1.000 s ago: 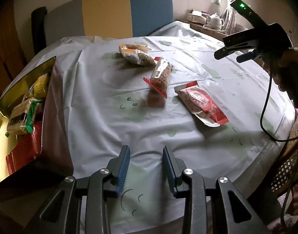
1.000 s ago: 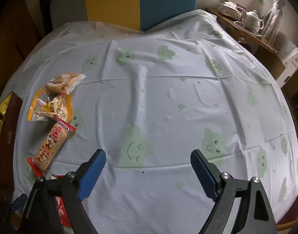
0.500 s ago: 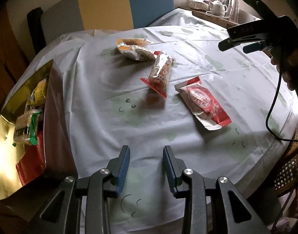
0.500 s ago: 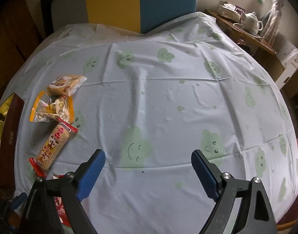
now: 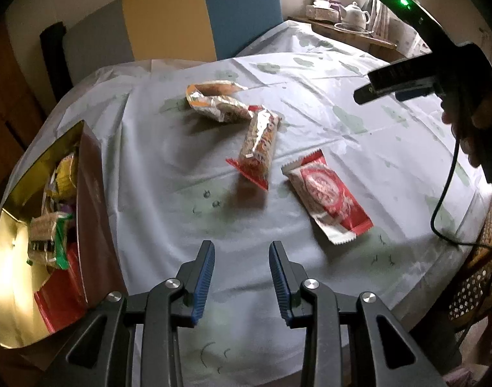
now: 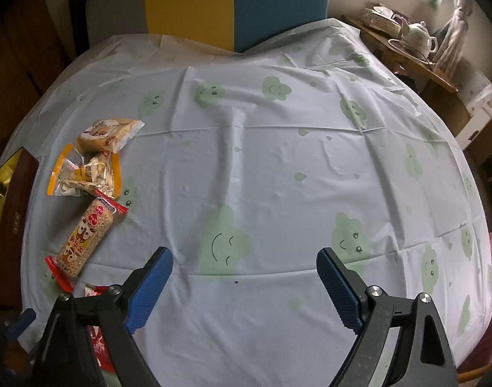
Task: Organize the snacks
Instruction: 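Reach the left gripper to the peanut bar and close on it, then lift the peanut bar off the table with the left gripper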
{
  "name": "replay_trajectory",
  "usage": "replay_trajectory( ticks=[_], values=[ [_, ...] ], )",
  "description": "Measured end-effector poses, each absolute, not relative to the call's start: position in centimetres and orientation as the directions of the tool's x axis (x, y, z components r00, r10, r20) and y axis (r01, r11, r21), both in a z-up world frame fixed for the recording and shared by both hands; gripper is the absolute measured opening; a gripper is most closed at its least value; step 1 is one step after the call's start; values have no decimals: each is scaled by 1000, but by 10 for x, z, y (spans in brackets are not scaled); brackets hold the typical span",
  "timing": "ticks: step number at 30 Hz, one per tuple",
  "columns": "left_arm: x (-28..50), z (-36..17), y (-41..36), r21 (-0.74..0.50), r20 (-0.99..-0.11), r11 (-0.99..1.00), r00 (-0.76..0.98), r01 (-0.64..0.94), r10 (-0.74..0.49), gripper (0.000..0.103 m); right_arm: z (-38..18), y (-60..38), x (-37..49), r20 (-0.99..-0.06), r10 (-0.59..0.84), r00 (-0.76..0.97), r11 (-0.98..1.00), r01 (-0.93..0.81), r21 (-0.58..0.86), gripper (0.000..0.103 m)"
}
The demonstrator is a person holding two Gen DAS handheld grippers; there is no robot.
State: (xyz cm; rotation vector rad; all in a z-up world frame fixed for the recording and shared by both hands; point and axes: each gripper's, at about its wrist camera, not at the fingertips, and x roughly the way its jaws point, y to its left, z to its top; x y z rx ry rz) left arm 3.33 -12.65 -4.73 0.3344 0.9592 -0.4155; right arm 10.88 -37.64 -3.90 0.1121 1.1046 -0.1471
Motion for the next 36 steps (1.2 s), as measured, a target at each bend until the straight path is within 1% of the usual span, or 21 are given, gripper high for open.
replay_trajectory(
  ticks=[3,9,11,12,13,18,21,27,29,31,32,34,36],
  values=[
    [38,-43,-129,90,-836,867,511,489,-201,35,-39,-376,109,-895,-62,443,984,175,18,91],
    [58,-31,-132,21,-833,868,489,496,-259,35,-37,-378,109,-891,-58,450,983,181,27,92],
    [68,-25,-135,9,-830,869,489,495,-270,40,-37,-379,109,-890,-55,453,983,182,32,92],
    [74,-22,-137,5,-827,871,492,492,-273,48,-36,-379,109,-888,-52,456,982,183,37,92],
    [81,-19,-140,7,-824,874,498,486,-271,53,-35,-380,109,-888,-49,458,982,184,41,92],
    [105,-16,-155,26,-827,863,495,504,-265,53,-32,-382,108,-881,-37,471,981,187,58,92],
    [117,-25,-168,54,-843,852,481,521,-241,53,-30,-383,108,-878,-33,477,979,190,66,92],
    [134,-51,-198,73,-868,833,446,549,-217,53,-27,-385,107,-872,-24,489,979,190,80,93],
    [141,-62,-201,72,-877,839,436,539,-205,50,-27,-385,108,-872,-22,489,978,191,83,93],
    [149,-75,-199,16,-899,850,381,526,-219,35,-26,-385,108,-871,-21,491,978,190,84,93],
    [149,-80,-198,2,-903,856,369,516,-220,35,-26,-385,108,-871,-20,490,978,189,84,93],
    [139,-79,-196,26,-886,846,405,533,-228,30,-26,-384,108,-871,-20,491,978,190,84,93],
    [129,-79,-190,30,-873,844,425,536,-239,29,-26,-384,107,-870,-24,493,978,191,81,93]
  ],
)
